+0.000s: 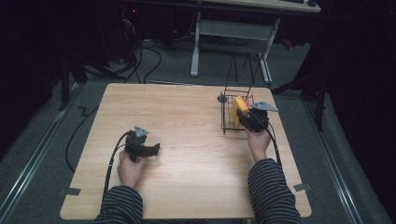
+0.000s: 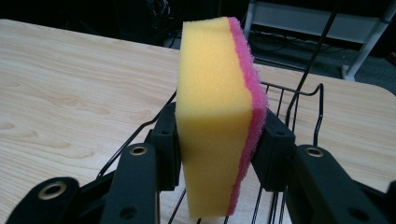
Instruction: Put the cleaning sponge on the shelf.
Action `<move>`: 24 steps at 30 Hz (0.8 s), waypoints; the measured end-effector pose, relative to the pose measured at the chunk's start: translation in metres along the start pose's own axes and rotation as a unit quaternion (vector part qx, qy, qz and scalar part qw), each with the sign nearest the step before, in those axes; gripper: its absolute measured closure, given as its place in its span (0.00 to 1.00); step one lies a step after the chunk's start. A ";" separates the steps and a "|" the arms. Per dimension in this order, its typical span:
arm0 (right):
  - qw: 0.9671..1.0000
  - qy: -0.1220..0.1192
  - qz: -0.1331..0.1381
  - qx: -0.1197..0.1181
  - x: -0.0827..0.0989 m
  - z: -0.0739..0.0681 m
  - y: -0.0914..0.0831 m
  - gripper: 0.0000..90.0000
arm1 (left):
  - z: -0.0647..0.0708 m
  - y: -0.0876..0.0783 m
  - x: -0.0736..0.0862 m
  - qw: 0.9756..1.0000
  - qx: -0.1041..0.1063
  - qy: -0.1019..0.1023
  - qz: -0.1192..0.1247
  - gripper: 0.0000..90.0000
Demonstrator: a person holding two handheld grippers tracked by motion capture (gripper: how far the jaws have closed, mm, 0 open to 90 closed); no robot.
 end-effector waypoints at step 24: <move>1.000 0.024 -0.003 -0.018 0.003 0.007 -0.002 0.39 | 0.000 0.000 0.000 1.000 0.000 0.000 0.000 0.19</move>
Point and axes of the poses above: each handheld gripper's, and its own axes: y roughly forward along the jaws, x roughly out of its underside, z roughly to its right, the point moved 1 cm from there along y, roughly forward along the jaws, and after that the axes turned 11 degrees about -y, right-handed, at the moved point
